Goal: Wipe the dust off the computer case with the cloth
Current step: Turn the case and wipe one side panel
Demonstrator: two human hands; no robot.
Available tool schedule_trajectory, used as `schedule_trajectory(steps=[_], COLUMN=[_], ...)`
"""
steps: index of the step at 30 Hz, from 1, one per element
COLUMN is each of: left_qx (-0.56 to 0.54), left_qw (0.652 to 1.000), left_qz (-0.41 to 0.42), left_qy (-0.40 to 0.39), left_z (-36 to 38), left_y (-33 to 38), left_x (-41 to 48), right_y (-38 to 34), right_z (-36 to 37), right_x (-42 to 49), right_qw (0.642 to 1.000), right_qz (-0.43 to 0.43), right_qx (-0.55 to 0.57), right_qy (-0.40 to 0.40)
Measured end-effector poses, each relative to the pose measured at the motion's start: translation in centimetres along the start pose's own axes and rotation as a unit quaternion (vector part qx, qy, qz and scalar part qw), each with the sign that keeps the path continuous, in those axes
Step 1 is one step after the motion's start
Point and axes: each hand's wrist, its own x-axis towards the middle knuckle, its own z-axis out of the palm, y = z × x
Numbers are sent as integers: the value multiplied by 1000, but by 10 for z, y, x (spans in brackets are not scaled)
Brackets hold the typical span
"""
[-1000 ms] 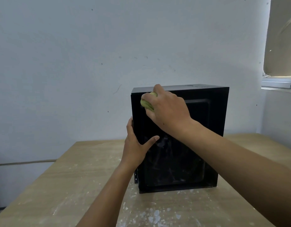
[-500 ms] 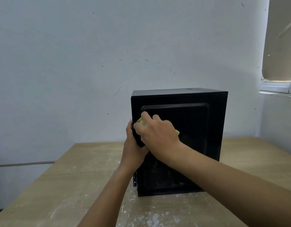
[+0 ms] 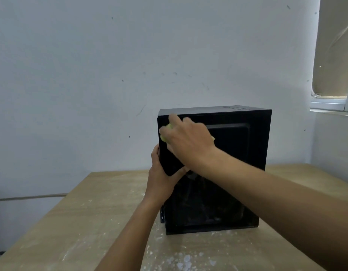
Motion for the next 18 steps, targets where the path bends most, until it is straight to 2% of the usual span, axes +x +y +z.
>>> schedule_trajectory(steps=[4, 18], left_qx=[-3, 21], left_qw=[1000, 1000], left_qz=[0, -7], left_qy=[2, 5], left_z=[0, 0], left_y=[2, -5], left_x=[-2, 2], right_y=[6, -10], right_z=[-12, -9], right_x=[12, -2], right_qw=[1000, 996], right_qz=[12, -23], right_qx=[4, -11], right_qy=[3, -82])
